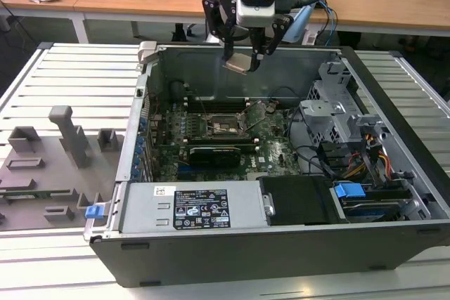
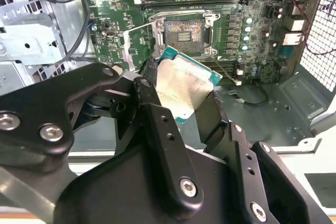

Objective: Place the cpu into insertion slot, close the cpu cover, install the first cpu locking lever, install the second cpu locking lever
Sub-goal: 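Place the cpu into insertion slot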

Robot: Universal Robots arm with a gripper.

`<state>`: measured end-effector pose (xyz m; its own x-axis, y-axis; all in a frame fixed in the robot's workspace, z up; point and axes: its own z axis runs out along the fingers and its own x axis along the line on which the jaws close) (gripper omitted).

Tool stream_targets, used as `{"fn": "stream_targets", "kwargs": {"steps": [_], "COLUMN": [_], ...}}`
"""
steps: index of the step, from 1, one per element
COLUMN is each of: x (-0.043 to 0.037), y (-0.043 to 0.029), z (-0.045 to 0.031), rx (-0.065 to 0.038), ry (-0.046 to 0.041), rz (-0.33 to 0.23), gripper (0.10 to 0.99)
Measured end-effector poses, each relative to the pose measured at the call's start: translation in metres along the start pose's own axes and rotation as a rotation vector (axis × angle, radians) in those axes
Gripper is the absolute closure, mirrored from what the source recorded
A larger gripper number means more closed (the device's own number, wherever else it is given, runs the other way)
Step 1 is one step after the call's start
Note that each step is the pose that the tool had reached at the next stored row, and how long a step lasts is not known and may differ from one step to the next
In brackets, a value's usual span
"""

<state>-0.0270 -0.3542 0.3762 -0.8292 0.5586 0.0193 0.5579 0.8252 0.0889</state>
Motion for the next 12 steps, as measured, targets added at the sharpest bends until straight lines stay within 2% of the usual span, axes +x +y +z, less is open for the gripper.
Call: {"fn": "stream_targets", "kwargs": {"steps": [3,4,12], "x": [0.0,0.0,0.0], "y": [0.0,0.0,0.0], "z": [0.0001,0.0001,0.0002], "rx": [-0.001,-0.001,-0.003], "ry": [-0.0031,-0.0056,-0.0133], "rz": [0.034,0.062,0.149], "gripper": [0.553,0.553,0.553]}}
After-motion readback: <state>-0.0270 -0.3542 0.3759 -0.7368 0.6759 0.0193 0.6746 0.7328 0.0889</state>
